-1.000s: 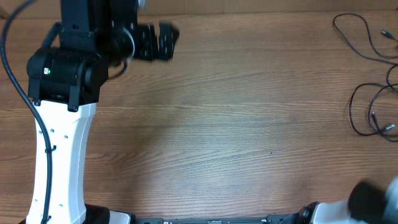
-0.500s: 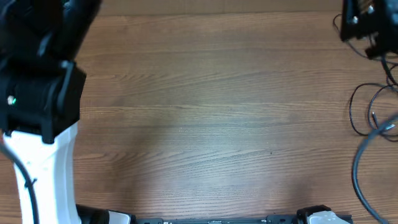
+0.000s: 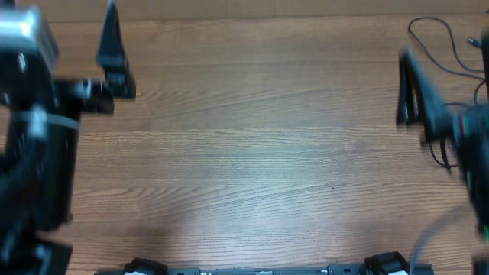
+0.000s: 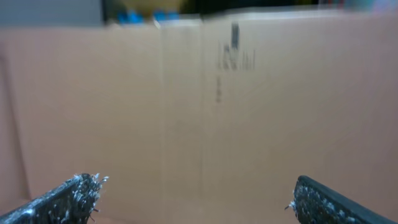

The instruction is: Untangle cables

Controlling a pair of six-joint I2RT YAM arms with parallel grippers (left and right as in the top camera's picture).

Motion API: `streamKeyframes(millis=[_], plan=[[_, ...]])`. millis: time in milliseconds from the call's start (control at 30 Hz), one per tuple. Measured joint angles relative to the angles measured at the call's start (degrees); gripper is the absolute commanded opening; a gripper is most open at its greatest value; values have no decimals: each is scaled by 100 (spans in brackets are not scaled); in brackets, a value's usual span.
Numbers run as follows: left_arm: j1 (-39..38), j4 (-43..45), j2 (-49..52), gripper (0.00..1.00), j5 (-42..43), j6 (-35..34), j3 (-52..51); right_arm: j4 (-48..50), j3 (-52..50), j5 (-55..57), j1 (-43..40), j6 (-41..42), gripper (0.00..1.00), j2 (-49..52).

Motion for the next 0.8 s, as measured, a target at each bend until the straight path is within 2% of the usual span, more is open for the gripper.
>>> streamKeyframes(millis=[167,333,533,800], plan=[[2,402,-1051,100,-101,-9,-1495,339,-1235,-144,-66,107,100,-2310],[0,531,-1910,100,-98,-107,-2083,-20,-1486,-179,-330,181,100,-3823],[0,483,-2559,100,-96,-225,-2090,-538,-1366,-219,-378,260,100,-4175],[0,372,-2887,100,-92,-313,-2118,-332,-1434,-275,-389,389,100,-4175]])
